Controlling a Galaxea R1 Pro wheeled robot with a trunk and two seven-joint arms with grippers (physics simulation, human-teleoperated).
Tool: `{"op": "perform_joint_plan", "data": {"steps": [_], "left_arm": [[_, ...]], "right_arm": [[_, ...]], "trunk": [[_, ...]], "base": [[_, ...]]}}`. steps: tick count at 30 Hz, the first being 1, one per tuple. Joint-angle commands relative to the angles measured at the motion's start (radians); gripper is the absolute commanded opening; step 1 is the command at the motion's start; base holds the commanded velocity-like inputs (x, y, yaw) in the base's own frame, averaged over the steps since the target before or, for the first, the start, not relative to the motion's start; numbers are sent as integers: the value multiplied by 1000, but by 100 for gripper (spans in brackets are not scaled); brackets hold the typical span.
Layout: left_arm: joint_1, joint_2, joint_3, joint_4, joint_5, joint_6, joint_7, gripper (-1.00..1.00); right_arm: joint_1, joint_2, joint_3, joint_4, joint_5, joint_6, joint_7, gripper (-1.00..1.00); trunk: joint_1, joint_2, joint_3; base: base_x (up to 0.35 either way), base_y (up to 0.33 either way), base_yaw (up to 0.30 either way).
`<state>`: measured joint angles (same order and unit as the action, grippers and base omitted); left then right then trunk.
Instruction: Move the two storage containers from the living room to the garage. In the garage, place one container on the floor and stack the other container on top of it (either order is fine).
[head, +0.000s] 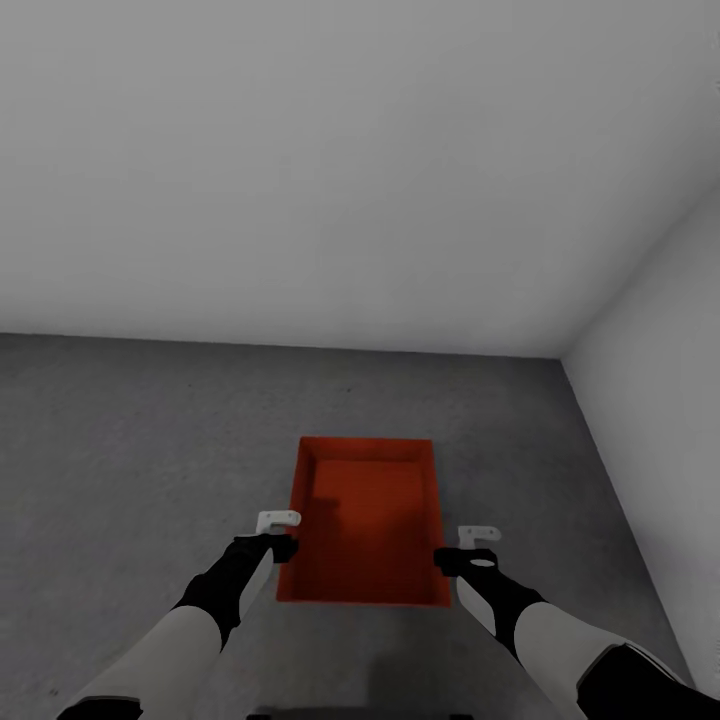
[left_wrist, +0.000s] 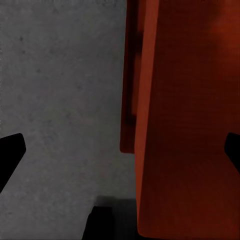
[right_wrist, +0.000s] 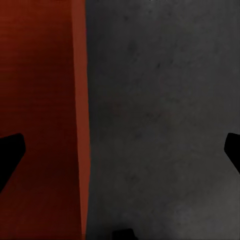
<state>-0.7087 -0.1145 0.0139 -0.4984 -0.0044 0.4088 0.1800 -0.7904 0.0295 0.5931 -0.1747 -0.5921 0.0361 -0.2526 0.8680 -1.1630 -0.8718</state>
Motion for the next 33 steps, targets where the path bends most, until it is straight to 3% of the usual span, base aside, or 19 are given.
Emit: {"op": "perform_joint_plan", "data": {"steps": [1,33], "left_arm": [[0,-1,1,-2,0,5,3,100],[0,1,1,-2,0,5,3,100]], "right_arm": [[0,0,8,-2,-6,4,-6,100],[0,2,7,-2,-8,4,-12,100]], "trunk": [[-4,7,3],[-127,231,103]], "base": [[0,0,0],[0,0,0]]}}
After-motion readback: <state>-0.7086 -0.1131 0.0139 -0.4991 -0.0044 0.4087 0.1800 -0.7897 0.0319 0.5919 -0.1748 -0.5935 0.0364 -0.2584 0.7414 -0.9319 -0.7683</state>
